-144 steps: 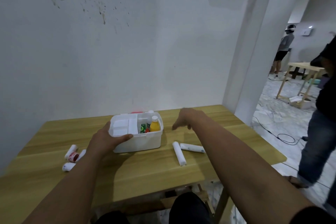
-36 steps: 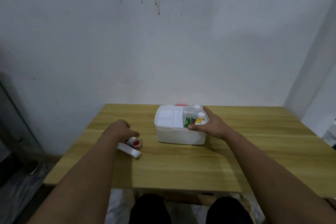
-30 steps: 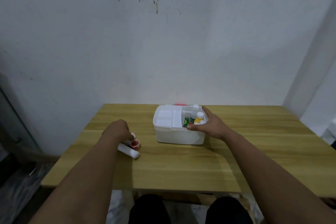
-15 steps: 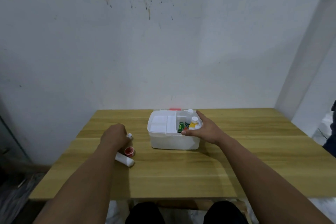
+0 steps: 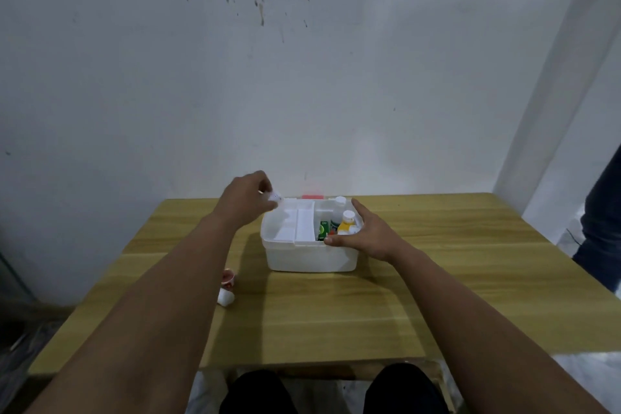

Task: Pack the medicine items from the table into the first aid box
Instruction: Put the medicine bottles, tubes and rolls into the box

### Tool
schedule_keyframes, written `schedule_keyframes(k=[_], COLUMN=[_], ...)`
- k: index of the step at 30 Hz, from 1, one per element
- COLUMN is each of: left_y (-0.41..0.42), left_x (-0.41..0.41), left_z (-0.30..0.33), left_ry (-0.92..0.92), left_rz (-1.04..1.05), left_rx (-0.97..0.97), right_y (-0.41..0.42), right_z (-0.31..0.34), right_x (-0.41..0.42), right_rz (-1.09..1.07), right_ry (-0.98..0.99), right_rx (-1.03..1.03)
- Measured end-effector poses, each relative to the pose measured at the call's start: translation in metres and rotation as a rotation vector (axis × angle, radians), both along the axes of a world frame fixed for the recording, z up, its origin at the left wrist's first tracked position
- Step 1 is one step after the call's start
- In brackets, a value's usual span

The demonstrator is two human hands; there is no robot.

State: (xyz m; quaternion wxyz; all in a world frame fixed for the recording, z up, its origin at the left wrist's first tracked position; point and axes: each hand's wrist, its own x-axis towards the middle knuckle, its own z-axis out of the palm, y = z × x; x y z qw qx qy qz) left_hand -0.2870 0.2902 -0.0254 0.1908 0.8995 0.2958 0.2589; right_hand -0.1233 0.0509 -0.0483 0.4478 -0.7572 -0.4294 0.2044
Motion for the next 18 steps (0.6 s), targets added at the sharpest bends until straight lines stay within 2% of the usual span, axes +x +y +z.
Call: schedule_keyframes(k=[6, 15, 18], left_y=[-0.009, -0.008, -0.008], left_x=[0.029, 0.03, 0.021], left_z=[-0.016, -0.019, -0.017], left_ry=[0.244, 0.251, 0.151], left_rz=[-0.096, -0.166, -0.125], left_rx=[0.12, 0.132, 0.099], right_y=[0.0, 0.002, 0.002], right_z=[0.0, -0.004, -0.006], right_x=[0.001, 0.003, 0.005], right_rz=[-0.001, 0.003, 0.003], right_ry=[-0.003, -0.015, -0.003], right_rx=[-0.01, -0.027, -0.019])
